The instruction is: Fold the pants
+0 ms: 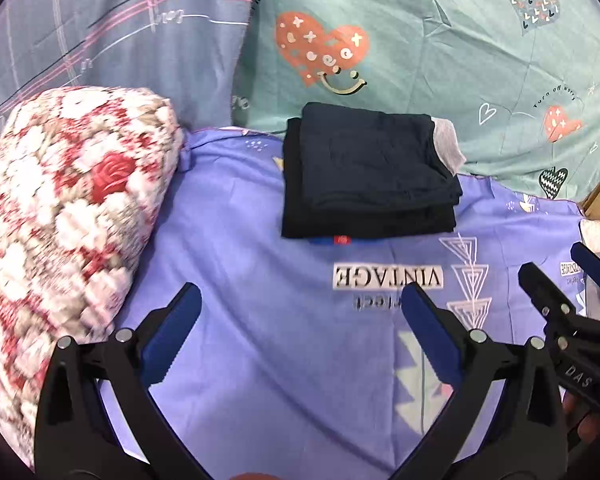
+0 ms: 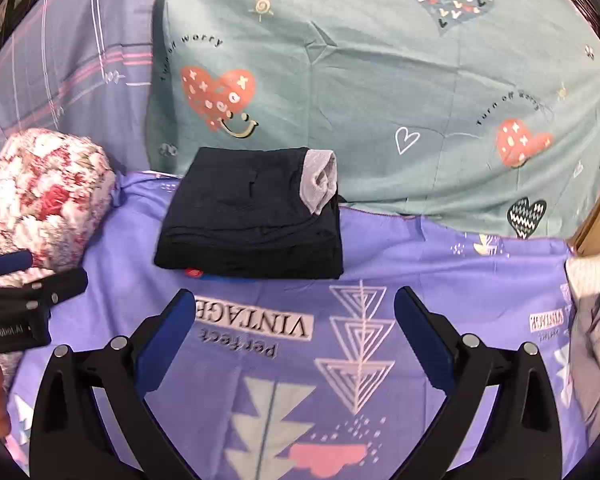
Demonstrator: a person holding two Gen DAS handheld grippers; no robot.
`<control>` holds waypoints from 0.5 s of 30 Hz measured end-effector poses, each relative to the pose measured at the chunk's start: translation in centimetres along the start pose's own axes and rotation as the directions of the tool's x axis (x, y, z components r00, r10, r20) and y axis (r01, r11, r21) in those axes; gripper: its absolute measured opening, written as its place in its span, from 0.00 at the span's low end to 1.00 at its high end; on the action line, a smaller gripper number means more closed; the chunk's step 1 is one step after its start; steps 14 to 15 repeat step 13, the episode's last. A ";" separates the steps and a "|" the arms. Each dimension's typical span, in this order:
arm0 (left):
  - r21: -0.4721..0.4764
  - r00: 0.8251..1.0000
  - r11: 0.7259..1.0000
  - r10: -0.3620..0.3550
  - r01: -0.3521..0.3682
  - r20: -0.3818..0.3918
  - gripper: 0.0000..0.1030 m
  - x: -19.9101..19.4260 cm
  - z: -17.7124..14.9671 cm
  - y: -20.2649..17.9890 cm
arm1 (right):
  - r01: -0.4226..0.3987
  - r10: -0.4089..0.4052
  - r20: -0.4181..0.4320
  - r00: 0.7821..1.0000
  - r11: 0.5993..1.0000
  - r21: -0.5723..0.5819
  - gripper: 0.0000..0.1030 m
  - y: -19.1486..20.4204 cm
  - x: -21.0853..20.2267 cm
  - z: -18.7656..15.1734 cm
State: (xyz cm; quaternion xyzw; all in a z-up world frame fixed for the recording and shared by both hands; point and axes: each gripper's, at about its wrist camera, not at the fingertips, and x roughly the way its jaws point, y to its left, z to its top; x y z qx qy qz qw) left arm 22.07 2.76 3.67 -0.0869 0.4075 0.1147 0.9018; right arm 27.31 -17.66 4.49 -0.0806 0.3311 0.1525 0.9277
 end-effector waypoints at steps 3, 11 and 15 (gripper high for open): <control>0.010 1.000 1.000 0.020 -0.020 -0.006 0.98 -1.6 -0.9 0.1 | 0.000 -0.001 0.004 1.000 1.000 0.015 0.97 0.1 -1.7 -0.7; 0.040 0.997 0.997 0.063 -0.065 0.044 0.98 -5.2 -2.0 0.1 | -0.010 0.009 0.021 1.000 1.000 0.016 0.97 0.4 -4.7 -1.7; 0.030 0.998 0.998 0.051 -0.053 0.039 0.98 -5.7 -2.1 0.2 | -0.012 0.012 0.022 1.000 1.000 0.018 0.97 0.5 -5.2 -1.9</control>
